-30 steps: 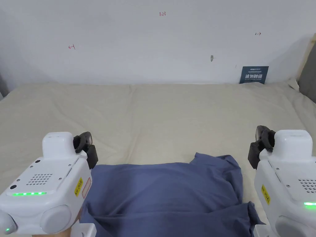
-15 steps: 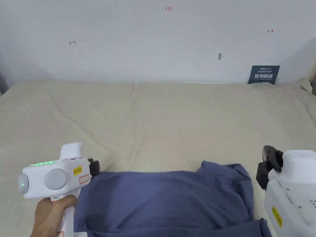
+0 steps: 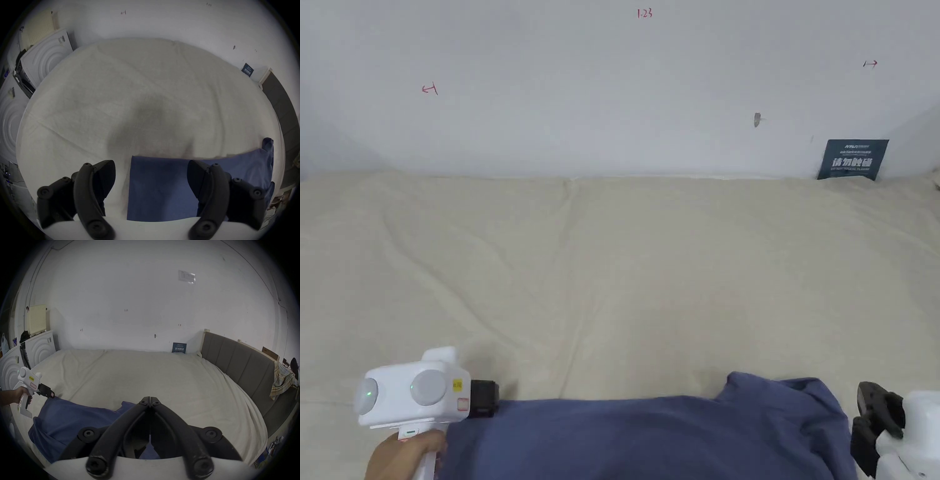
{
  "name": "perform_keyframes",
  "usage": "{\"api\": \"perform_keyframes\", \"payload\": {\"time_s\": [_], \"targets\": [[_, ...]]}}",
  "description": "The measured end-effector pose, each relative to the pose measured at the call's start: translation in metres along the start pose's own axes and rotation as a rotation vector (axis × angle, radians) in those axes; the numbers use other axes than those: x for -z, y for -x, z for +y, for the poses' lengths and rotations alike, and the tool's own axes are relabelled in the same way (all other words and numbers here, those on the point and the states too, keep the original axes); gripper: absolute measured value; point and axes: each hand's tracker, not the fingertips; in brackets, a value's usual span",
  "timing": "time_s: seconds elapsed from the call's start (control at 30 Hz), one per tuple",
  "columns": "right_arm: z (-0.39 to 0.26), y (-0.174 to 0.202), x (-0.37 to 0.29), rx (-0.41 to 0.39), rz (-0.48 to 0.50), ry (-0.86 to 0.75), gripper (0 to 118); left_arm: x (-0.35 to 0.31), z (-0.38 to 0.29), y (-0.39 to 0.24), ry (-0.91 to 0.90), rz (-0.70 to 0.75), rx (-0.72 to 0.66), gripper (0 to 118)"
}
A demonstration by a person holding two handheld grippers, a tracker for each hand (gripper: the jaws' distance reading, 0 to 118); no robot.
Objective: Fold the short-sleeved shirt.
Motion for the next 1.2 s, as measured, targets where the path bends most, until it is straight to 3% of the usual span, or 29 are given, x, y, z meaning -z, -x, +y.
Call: {"api": "perform_keyframes", "payload": {"time_s": [0.07,0.1,0.13,0.2,0.3,0.33,0.37,0.53,0.7,0.8,0.83,0.87,0.9,0.93,1.1,1.2], "targets": [[-0.002,-0.001,0.009,0.007,-0.004,0.017,0,0.011,-0.003,-0.004,0.012,0.004,0.002,60],[-0.002,-0.003,0.014,0.015,-0.011,0.026,0,0.017,-0.006,-0.005,0.041,-0.009,0.008,60],[-0.002,-0.005,0.018,0.018,-0.015,0.036,0,0.014,-0.012,-0.010,-0.010,0.035,0.044,52],[0.000,-0.011,0.027,0.021,-0.017,0.060,10,0.003,-0.018,-0.020,-0.058,0.016,0.096,1],[0.003,-0.023,0.051,0.030,-0.011,0.097,67,-0.005,-0.023,-0.027,-0.068,-0.049,0.099,1],[0.004,-0.028,0.061,0.039,0.004,0.131,78,-0.010,-0.024,-0.030,-0.086,-0.053,0.099,1],[0.005,-0.033,0.074,0.043,0.013,0.167,78,-0.018,-0.025,-0.029,-0.116,-0.063,0.094,1],[-0.004,-0.055,0.151,0.036,-0.001,0.352,78,-0.069,-0.031,-0.029,-0.233,-0.174,0.048,1],[-0.030,-0.062,0.222,0.008,-0.005,0.535,78,-0.097,-0.036,-0.034,-0.254,-0.172,0.079,1],[-0.042,-0.059,0.240,0.040,0.032,0.600,74,-0.090,-0.032,-0.029,-0.248,-0.172,0.077,1],[-0.046,-0.057,0.243,0.045,0.041,0.602,65,-0.090,-0.032,-0.028,-0.244,-0.168,0.078,1],[-0.048,-0.056,0.244,0.043,0.044,0.618,43,-0.089,-0.033,-0.027,-0.242,-0.162,0.077,1],[-0.051,-0.056,0.243,0.061,0.045,0.619,8,-0.088,-0.033,-0.025,-0.238,-0.161,0.071,1],[-0.052,-0.056,0.241,0.075,0.047,0.622,0,-0.088,-0.034,-0.023,-0.234,-0.162,0.062,1],[-0.043,-0.053,0.199,0.042,0.038,0.517,0,-0.095,-0.042,-0.014,-0.232,-0.162,0.019,1],[-0.025,-0.062,0.160,0.059,0.086,0.439,0,-0.103,-0.048,-0.006,-0.237,-0.158,-0.001,1]]}}
